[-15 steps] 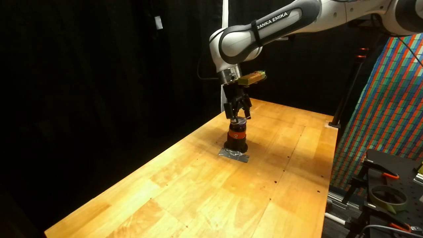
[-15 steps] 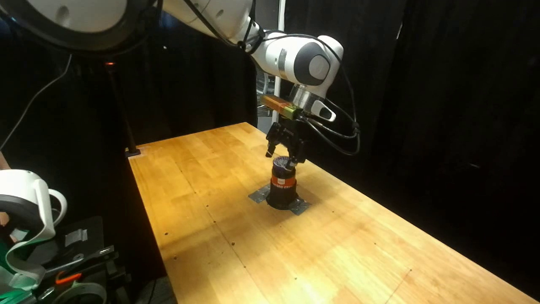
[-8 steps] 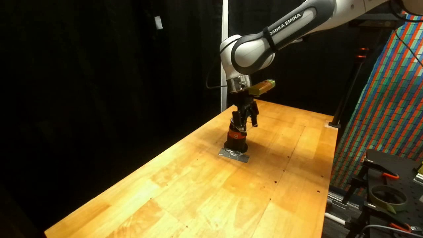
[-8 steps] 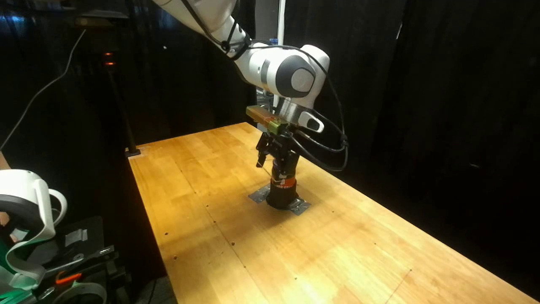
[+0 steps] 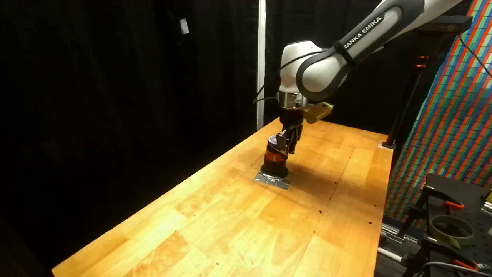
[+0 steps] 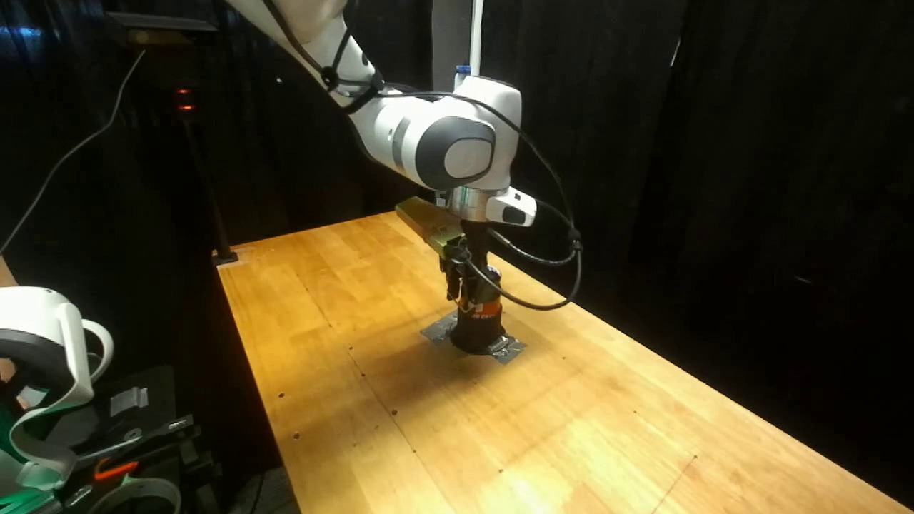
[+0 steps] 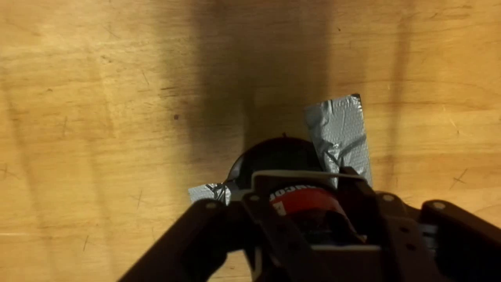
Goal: Put the elastic around the bottle
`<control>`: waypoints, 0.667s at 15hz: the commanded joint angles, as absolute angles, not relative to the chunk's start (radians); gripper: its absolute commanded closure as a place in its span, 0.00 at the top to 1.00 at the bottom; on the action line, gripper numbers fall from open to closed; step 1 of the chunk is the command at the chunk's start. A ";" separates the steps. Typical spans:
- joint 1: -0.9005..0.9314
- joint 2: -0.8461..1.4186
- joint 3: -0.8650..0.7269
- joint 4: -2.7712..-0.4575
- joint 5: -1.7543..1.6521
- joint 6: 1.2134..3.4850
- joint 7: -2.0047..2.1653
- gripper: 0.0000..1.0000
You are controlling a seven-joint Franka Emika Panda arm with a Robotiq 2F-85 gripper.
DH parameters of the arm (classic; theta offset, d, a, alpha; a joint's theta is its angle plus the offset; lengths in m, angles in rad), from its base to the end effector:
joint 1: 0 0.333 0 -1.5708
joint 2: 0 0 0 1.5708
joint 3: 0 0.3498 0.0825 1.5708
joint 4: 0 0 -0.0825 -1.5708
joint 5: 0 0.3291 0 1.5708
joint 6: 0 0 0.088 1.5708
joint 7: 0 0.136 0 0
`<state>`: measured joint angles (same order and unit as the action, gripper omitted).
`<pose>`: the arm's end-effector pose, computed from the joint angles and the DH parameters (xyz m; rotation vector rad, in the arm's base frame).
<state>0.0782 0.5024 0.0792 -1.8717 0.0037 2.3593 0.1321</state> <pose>0.6077 0.0924 0.2839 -3.1030 -0.0204 0.0296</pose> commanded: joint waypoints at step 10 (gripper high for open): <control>0.035 0.155 0.152 -2.537 0.024 3.281 0.011 0.09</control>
